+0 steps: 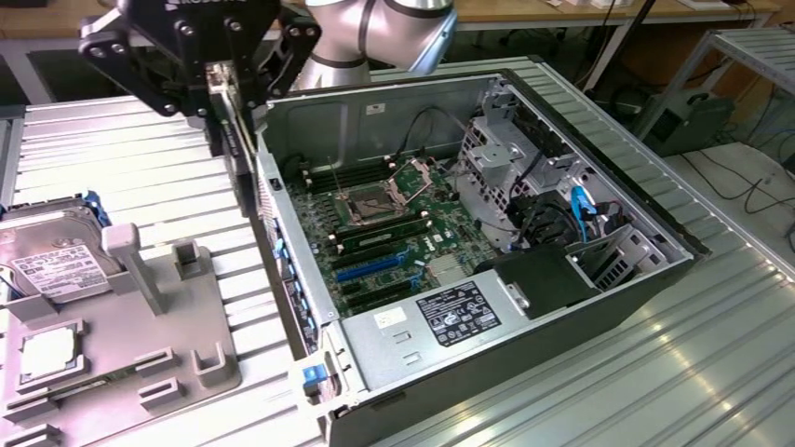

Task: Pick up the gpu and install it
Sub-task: 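Pick up the gpu and move the gpu toward the slot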

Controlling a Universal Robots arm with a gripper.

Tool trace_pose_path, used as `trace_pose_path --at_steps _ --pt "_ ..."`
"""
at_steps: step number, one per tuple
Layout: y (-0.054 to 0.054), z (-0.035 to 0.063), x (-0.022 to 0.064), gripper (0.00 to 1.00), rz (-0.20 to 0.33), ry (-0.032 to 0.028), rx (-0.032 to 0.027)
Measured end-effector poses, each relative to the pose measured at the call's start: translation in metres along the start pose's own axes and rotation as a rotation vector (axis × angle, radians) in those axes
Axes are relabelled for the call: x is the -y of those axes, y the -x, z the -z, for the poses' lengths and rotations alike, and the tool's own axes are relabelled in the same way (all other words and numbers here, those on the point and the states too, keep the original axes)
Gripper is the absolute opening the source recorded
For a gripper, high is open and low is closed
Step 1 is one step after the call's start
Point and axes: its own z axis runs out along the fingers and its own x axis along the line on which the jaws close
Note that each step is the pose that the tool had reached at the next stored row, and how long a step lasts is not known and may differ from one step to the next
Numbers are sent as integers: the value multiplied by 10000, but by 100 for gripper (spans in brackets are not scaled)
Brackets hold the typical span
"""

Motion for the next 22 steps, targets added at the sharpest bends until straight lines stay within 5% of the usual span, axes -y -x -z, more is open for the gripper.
trace_pose_path --at_steps 22 --pt "1123 -63 45 28 0 0 0"
